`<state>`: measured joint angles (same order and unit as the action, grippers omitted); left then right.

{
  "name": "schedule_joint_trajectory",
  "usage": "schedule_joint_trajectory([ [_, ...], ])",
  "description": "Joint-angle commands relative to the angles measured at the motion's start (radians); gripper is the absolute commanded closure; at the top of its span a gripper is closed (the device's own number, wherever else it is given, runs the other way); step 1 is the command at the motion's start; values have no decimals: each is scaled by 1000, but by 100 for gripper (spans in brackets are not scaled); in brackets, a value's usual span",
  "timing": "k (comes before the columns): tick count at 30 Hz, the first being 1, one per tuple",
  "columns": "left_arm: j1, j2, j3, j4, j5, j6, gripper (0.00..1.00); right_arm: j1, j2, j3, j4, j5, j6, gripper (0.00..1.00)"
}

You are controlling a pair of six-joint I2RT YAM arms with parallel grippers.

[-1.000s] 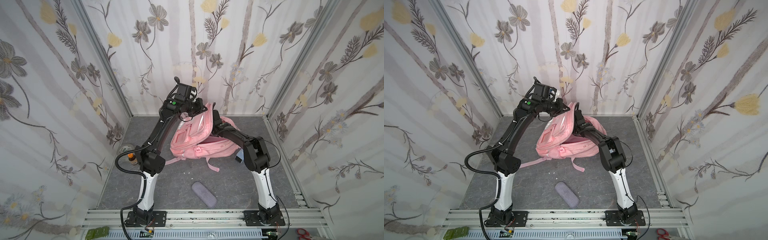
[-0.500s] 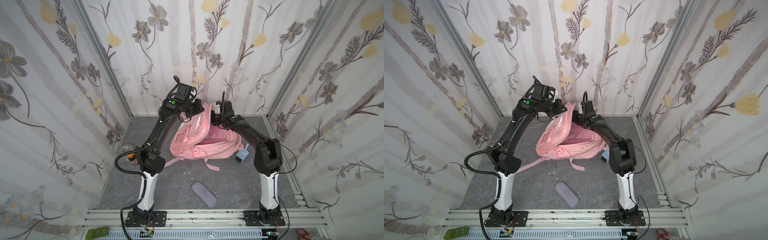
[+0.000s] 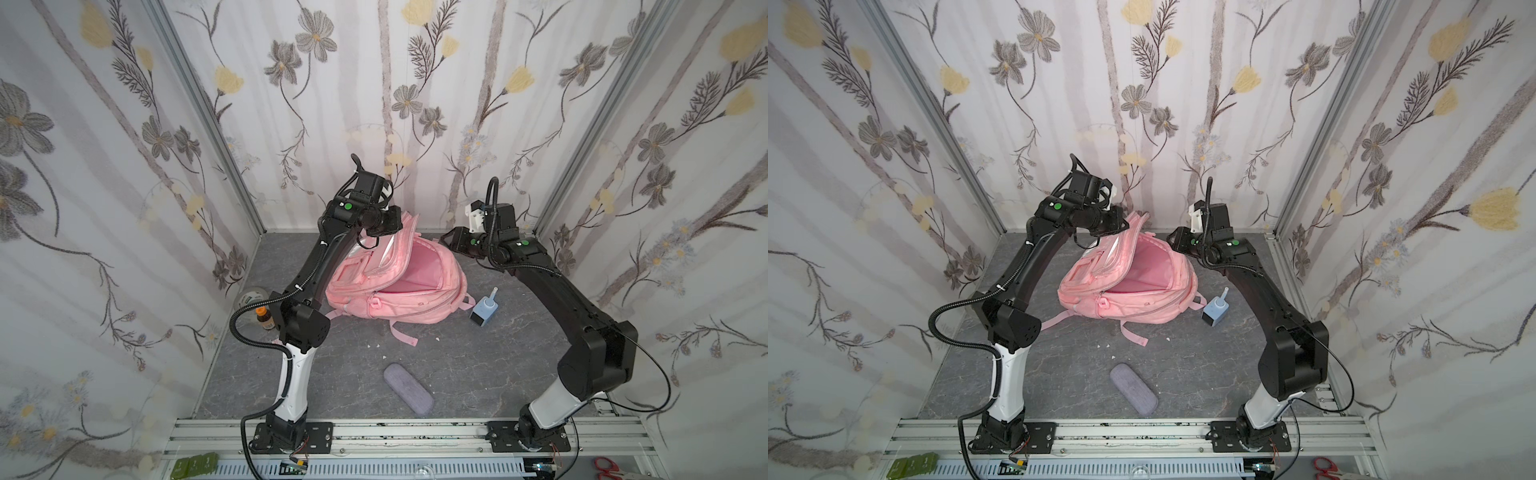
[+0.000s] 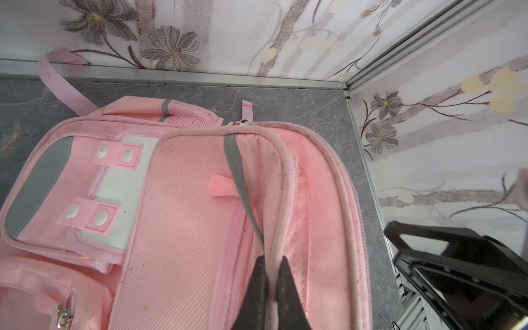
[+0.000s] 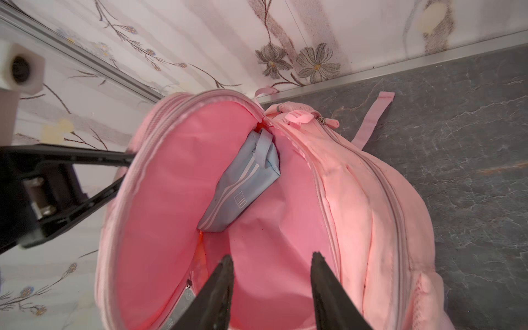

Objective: Pack the student bag
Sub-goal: 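Withdraw the right gripper from the backpack toward the small blue stand, then lower the right gripper around the post of the small blue stand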

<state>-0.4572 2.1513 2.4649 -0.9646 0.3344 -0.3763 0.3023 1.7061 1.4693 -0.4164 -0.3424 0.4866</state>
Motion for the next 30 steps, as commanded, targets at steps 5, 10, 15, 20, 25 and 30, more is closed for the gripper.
schedule_joint_trajectory([
  [5, 1, 15, -23, 58, -14, -3, 100, -2, -286, -349, -64, 251, -60, 47],
  [10, -8, 31, -48, 50, 16, 10, 100, -6, -398, -524, -107, 363, 9, 42],
  [15, -15, 35, -67, 49, 29, 20, 100, -16, -411, -602, -71, 368, 53, 18],
  [20, -19, 38, -81, 47, 57, 22, 100, -96, -319, -621, -42, 312, 115, 3],
  [25, -18, 31, -95, 47, 68, 22, 100, -105, -223, -569, -33, 400, 186, 2],
  [30, -18, 32, -95, 52, 86, 20, 100, -111, -119, -514, -25, 382, 242, 2],
])
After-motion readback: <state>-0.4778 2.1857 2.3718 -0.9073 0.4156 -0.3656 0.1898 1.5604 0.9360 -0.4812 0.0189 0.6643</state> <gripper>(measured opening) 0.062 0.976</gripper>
